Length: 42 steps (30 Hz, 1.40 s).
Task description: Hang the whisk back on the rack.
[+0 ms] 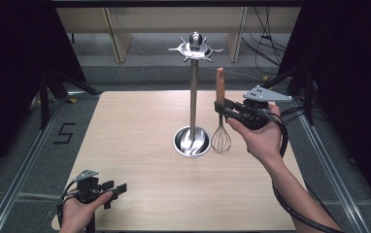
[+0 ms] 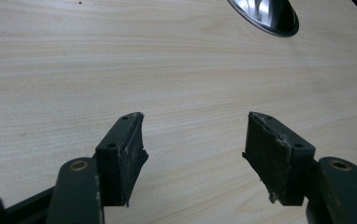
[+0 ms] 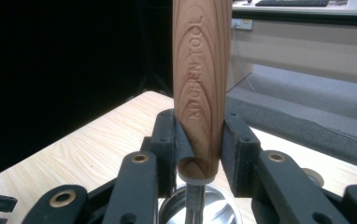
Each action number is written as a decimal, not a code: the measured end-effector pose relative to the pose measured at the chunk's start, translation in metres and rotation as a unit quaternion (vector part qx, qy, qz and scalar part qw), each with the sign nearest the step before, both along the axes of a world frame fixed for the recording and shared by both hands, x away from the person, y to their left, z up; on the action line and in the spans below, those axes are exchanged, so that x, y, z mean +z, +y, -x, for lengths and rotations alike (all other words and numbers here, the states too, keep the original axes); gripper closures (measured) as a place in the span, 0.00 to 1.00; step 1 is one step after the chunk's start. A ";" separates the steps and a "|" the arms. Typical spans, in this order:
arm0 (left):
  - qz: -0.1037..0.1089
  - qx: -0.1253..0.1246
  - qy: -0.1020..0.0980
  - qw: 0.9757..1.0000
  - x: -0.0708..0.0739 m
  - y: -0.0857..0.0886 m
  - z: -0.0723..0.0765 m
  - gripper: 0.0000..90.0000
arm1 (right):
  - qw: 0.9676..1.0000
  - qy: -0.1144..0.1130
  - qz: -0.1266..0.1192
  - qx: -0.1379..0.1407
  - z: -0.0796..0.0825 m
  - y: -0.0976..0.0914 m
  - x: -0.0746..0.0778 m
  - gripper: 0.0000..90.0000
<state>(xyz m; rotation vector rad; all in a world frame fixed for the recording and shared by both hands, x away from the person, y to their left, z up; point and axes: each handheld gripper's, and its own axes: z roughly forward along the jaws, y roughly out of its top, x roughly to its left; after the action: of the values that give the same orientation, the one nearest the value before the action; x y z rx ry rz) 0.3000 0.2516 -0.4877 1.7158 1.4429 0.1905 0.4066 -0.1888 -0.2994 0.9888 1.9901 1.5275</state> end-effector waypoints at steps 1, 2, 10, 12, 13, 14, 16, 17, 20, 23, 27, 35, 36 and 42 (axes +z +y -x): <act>0.000 0.000 0.000 1.000 0.000 0.000 0.000 0.40 | 1.000 0.000 0.000 0.000 0.000 0.000 0.000 0.78; 0.000 0.000 0.000 1.000 0.000 0.000 0.000 0.40 | 1.000 0.000 0.002 -0.003 0.000 0.000 0.001 0.78; 0.001 0.002 -0.001 1.000 0.000 0.000 0.000 0.40 | 1.000 -0.004 0.001 -0.005 -0.001 0.001 0.006 0.78; 0.000 0.001 0.000 1.000 0.000 0.000 0.000 0.40 | 1.000 -0.007 0.001 -0.004 -0.001 0.002 0.007 0.78; 0.000 0.000 0.000 1.000 0.000 0.000 0.000 0.40 | 1.000 -0.006 -0.002 -0.007 0.000 0.002 0.008 0.78; 0.002 0.000 -0.002 1.000 0.000 0.000 0.000 0.40 | 1.000 -0.007 -0.003 -0.005 -0.001 0.002 0.009 0.78; 0.003 0.001 -0.003 1.000 0.001 -0.001 0.000 0.40 | 1.000 -0.003 -0.004 -0.006 -0.001 0.003 0.010 0.78; 0.003 0.001 -0.003 1.000 0.001 -0.001 0.000 0.40 | 1.000 0.000 -0.005 -0.006 -0.001 0.003 0.010 0.78; 0.003 0.001 -0.002 1.000 0.000 -0.001 0.000 0.40 | 1.000 -0.004 -0.009 -0.005 -0.001 0.004 0.011 0.78; 0.005 0.000 -0.005 1.000 0.000 -0.001 0.000 0.40 | 1.000 -0.008 -0.009 -0.007 -0.002 0.004 0.012 0.78; 0.004 0.001 -0.003 1.000 0.001 -0.001 0.000 0.40 | 1.000 -0.008 -0.010 -0.008 -0.001 0.004 0.014 0.78; 0.003 0.002 -0.003 1.000 0.000 0.000 0.001 0.40 | 1.000 -0.005 -0.020 -0.010 0.000 0.005 0.018 0.78; 0.003 0.002 -0.003 1.000 0.000 0.000 0.001 0.40 | 1.000 -0.005 -0.020 -0.010 0.000 0.005 0.018 0.78; 0.006 0.001 -0.004 1.000 0.000 0.000 0.000 0.40 | 1.000 -0.011 -0.021 -0.011 0.000 0.004 0.021 0.78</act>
<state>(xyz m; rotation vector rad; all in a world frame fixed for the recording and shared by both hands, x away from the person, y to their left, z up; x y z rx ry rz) 0.2999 0.2513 -0.4880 1.7021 1.4384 0.1887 0.4068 -0.1847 -0.2782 1.0028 1.9347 1.5669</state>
